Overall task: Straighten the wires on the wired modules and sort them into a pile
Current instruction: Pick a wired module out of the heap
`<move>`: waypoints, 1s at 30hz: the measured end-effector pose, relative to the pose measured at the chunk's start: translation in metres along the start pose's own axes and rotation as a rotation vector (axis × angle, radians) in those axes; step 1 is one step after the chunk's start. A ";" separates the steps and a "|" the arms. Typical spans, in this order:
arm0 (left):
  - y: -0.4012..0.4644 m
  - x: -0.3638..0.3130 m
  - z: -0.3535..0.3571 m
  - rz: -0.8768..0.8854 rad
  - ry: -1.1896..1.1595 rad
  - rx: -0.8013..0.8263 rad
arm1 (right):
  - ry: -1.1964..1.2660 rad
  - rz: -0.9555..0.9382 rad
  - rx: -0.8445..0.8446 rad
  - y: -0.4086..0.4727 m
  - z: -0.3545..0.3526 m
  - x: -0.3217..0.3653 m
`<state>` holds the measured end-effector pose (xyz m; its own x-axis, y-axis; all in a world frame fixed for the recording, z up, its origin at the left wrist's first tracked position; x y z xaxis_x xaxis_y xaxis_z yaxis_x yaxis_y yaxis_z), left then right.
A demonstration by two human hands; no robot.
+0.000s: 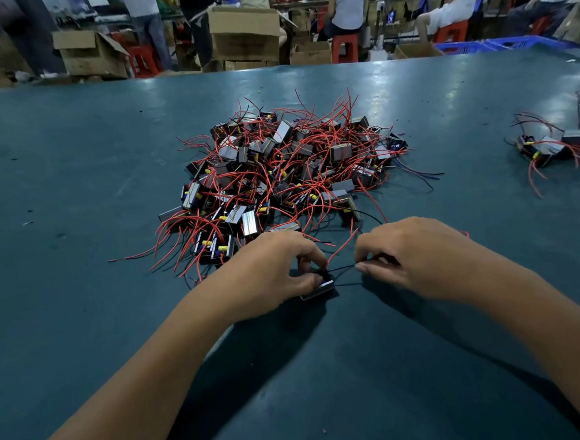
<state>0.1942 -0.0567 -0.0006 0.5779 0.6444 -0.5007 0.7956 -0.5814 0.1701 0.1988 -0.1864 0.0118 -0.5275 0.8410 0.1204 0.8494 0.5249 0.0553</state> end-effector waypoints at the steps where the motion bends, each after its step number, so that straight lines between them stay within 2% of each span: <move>1: 0.000 0.001 0.001 -0.010 0.002 0.008 | 0.008 -0.001 0.002 0.000 -0.001 -0.003; 10: -0.001 0.010 0.003 -0.056 -0.001 0.009 | 0.180 -0.017 -0.035 -0.002 -0.023 -0.026; 20: -0.001 0.008 0.000 -0.050 0.009 0.012 | 0.241 -0.039 -0.001 -0.006 -0.027 -0.029; 22: 0.000 0.000 -0.007 0.003 0.051 -0.046 | 0.234 -0.038 -0.006 -0.006 -0.026 -0.027; 26: 0.001 -0.040 -0.022 0.213 0.060 -0.287 | 0.311 -0.091 -0.030 -0.007 -0.028 -0.012; 30: 0.007 -0.053 0.000 0.243 0.109 -0.263 | 0.382 -0.141 -0.031 -0.010 -0.029 0.000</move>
<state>0.1694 -0.0950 0.0274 0.7605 0.5602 -0.3283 0.6440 -0.5859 0.4920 0.1908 -0.1952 0.0398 -0.5999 0.6483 0.4689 0.7721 0.6227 0.1268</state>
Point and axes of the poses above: each hand's wrist, its own y-axis towards the middle knuckle, its own z-axis out of the palm, x = y × z, the point moved 10 cm from there along y, towards the middle knuckle, and after that the axes turned 12 degrees about z, right-handed, at the moved point
